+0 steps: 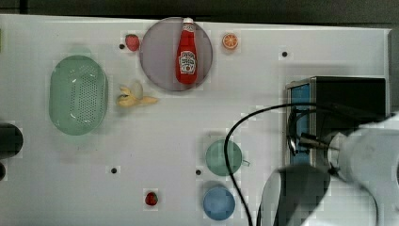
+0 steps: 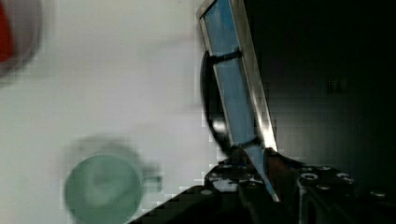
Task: Flap open oven.
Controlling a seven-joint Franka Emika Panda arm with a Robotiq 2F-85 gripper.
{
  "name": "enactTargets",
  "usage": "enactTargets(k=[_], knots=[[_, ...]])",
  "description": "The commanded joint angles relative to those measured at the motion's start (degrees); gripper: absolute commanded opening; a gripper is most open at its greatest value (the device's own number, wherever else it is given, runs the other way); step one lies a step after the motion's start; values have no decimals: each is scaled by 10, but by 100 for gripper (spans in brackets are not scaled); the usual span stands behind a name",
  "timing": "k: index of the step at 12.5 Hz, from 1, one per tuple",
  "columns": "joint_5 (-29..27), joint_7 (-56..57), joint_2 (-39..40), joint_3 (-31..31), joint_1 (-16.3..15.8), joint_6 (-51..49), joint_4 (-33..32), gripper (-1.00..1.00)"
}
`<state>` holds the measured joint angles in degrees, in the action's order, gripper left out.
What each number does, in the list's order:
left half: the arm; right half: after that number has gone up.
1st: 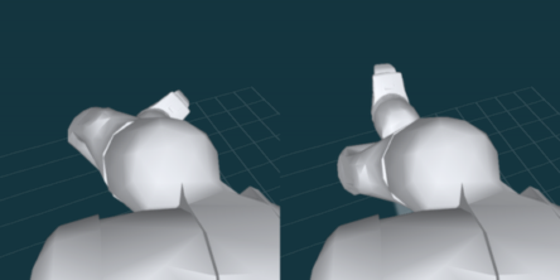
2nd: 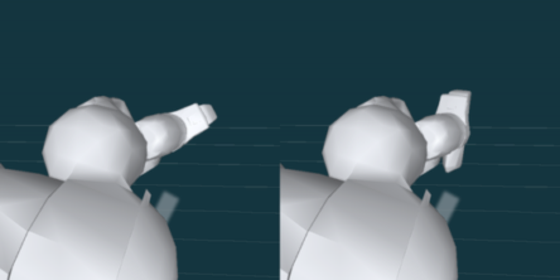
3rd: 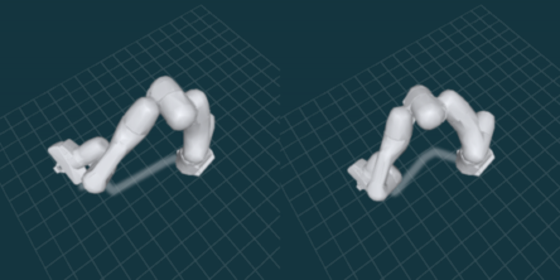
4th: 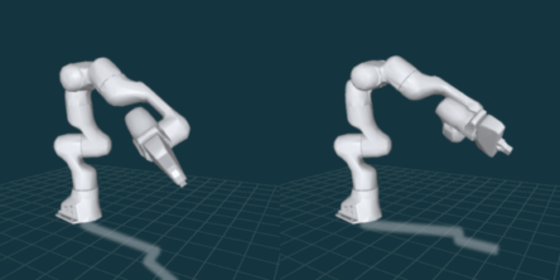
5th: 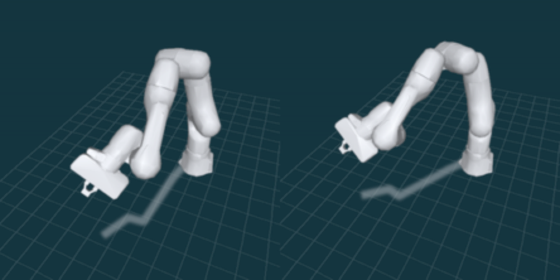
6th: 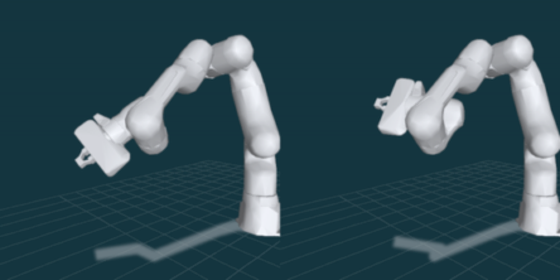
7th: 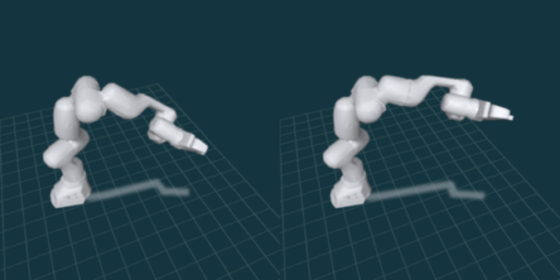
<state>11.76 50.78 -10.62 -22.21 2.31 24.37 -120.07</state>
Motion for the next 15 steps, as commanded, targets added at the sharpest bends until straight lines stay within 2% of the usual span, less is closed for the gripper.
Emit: enactTargets(k=[1, 7, 10, 12, 15], knots=[[1, 124, 51, -18, 0, 57, -6, -65], [-2, 129, 142, -30, 0, 133, -28, -65], [-3, 128, 179, -31, 0, 204, -53, -65], [-2, 128, 192, -31, 0, 240, -65, -65], [-2, 120, 204, -31, 1, 244, -73, -65]])
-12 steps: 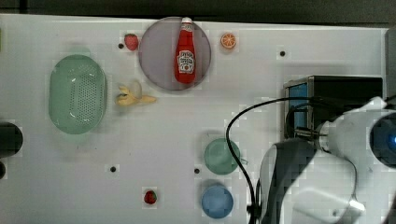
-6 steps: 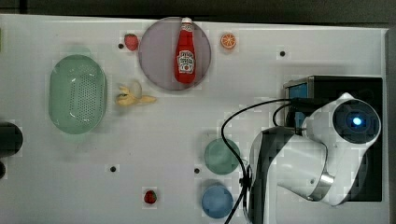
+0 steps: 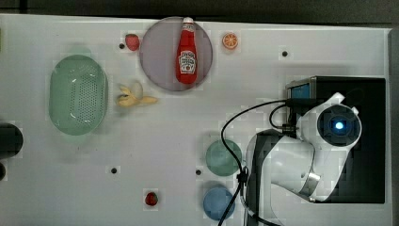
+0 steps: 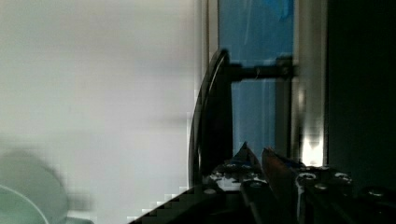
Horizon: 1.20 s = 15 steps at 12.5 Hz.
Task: Flap open oven.
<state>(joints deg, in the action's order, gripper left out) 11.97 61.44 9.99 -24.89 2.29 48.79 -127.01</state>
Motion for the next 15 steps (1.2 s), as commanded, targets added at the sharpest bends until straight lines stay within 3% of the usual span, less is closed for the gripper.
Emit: enactTargets(k=[1, 4, 12, 15], knots=[[-4, 6, -1, -4, 0, 0, -4, -65], [22, -22, -2, 2, -15, 0, -11, -65], [176, -246, 3, 49, -82, -3, -61, -65], [281, -362, 29, 77, -97, -10, -65, -65]])
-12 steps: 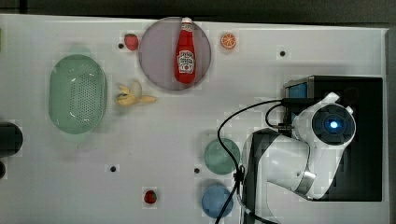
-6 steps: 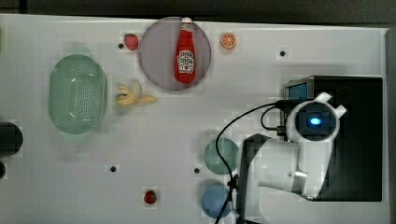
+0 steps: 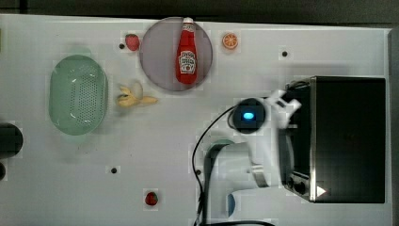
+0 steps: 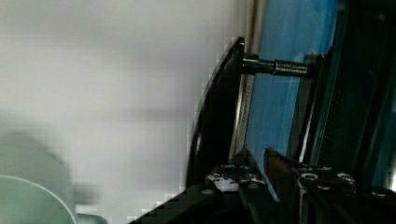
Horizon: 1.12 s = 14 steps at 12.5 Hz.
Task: Flap open oven.
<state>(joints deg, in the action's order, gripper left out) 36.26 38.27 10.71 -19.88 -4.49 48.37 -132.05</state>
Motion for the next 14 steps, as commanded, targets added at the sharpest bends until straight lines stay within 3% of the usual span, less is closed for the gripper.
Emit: enactTargets(k=[1, 5, 10, 13, 14], knots=[[67, -169, 35, 36, -33, -9, -14, -65], [109, -303, 104, 62, -50, -10, 2, -65], [114, -317, 193, 69, -65, 21, 51, -65], [102, -317, 181, 69, -65, 27, 66, -65], [73, -317, 162, 69, -65, 28, 67, -65]])
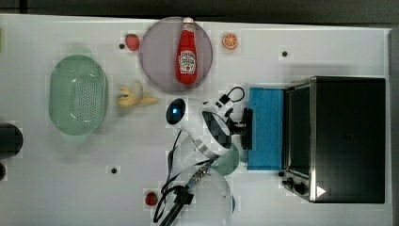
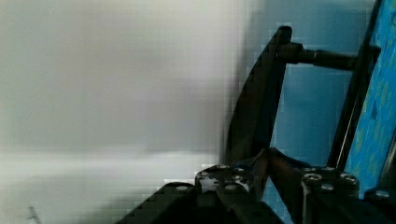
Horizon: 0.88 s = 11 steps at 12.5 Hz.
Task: Flap open oven.
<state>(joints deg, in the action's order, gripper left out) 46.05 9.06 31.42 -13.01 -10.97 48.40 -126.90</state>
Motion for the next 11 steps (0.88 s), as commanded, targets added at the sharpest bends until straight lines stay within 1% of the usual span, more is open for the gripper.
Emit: enactTargets(k=[1, 5, 7, 8, 9, 11], knots=[[-74, -24, -71, 0, 0, 27, 16, -65], [-293, -27, -195, -6, 6, 2, 29, -65], [-396, -38, -254, -14, 7, -77, 53, -65], [-435, -45, -282, -17, 7, -135, 73, -65], [-452, -52, -307, -17, 7, -198, 99, -65], [-447, -56, -342, -14, 6, -304, 169, -65]])
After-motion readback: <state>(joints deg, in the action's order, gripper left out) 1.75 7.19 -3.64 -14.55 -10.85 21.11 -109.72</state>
